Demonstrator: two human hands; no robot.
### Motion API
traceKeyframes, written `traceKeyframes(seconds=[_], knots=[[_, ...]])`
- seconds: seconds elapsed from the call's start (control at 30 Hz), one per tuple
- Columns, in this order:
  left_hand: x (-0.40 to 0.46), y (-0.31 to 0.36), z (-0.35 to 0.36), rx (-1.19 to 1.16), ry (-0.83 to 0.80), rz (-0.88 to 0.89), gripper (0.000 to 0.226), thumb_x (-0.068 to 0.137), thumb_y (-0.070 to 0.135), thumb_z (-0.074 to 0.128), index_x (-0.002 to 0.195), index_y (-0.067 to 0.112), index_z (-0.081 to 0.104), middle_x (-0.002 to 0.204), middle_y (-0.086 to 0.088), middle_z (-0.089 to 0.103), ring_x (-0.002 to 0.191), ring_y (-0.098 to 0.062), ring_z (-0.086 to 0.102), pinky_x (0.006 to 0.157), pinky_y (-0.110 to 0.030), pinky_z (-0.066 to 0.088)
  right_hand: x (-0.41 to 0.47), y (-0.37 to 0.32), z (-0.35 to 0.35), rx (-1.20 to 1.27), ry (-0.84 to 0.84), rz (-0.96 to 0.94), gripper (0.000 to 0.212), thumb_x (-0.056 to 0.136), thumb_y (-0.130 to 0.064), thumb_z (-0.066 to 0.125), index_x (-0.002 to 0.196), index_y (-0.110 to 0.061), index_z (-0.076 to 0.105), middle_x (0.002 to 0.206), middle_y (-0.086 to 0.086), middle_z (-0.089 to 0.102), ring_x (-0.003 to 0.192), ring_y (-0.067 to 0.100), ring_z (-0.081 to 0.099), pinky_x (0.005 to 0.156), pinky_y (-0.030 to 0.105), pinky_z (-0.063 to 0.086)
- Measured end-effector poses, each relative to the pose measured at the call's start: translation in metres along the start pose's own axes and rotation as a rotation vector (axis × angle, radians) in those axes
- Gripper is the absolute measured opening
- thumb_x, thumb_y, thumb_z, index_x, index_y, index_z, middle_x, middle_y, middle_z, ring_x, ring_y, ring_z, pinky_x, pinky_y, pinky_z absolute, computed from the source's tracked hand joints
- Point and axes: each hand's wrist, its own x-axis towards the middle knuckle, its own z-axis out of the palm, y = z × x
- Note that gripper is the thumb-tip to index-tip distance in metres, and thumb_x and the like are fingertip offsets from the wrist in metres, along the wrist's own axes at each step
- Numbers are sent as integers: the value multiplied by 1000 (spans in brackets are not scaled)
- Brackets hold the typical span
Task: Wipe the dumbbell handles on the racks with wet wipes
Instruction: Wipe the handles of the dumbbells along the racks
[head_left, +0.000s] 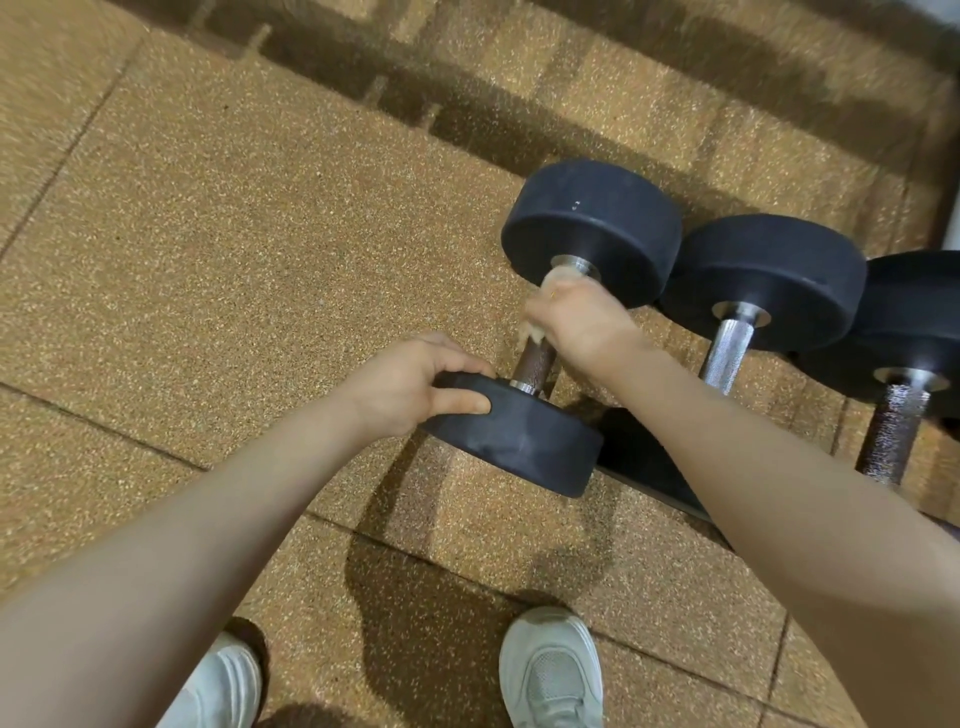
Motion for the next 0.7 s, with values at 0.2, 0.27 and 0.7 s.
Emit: traceKeyframes(seconds=[0.2,0.27,0.7], knots=[[1,-1,1,-20,2,20,35,78,24,70,105,40,56,109,-4,54,104,-16,51,96,-24,36,-20,-16,13,325,-231,-153,19,90,-21,46,87,-15,64,90,6,57,91,26,55,84,42,45],[2,-1,1,-15,-1,5,34,79,23,69,110,32,61,108,-2,54,104,-15,51,93,-22,36,-7,-6,1,244,-104,-136,20,89,-21,46,90,-20,66,85,-3,57,92,23,57,85,37,46],[2,0,0,16,-11,2,36,79,20,69,114,20,64,108,0,53,105,-15,51,95,-20,35,-52,-4,-1,470,314,108,22,89,-4,47,99,-13,64,87,5,64,79,24,59,73,32,48]])
